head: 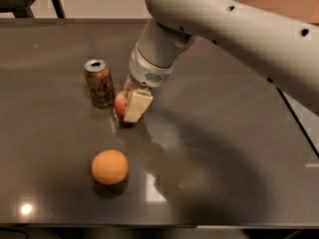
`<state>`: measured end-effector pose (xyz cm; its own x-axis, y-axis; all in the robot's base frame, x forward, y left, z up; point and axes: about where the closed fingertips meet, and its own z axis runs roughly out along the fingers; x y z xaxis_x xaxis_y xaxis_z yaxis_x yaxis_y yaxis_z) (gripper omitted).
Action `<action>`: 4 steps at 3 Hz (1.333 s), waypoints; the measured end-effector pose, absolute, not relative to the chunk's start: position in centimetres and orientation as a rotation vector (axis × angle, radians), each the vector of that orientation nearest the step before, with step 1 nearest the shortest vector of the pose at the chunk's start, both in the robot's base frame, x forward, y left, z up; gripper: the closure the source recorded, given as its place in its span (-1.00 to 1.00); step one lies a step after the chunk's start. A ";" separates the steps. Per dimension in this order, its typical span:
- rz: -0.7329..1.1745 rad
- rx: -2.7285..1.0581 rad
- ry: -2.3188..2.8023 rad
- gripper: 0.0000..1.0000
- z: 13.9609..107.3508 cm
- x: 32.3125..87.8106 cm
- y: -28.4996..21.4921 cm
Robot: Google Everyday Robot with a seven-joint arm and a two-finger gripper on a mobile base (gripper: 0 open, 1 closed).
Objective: Move apple near orange can
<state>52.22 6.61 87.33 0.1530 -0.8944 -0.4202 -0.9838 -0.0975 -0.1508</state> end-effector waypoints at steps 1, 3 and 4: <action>0.301 -2.057 1.782 1.00 87.0 52.8 7.5; 0.261 -2.057 1.780 0.20 86.8 54.0 7.6; 0.248 -2.053 1.786 -0.27 86.6 54.4 7.2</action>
Offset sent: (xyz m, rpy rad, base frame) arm 0.0214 0.0134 -0.0042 -0.0206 -0.0389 0.0045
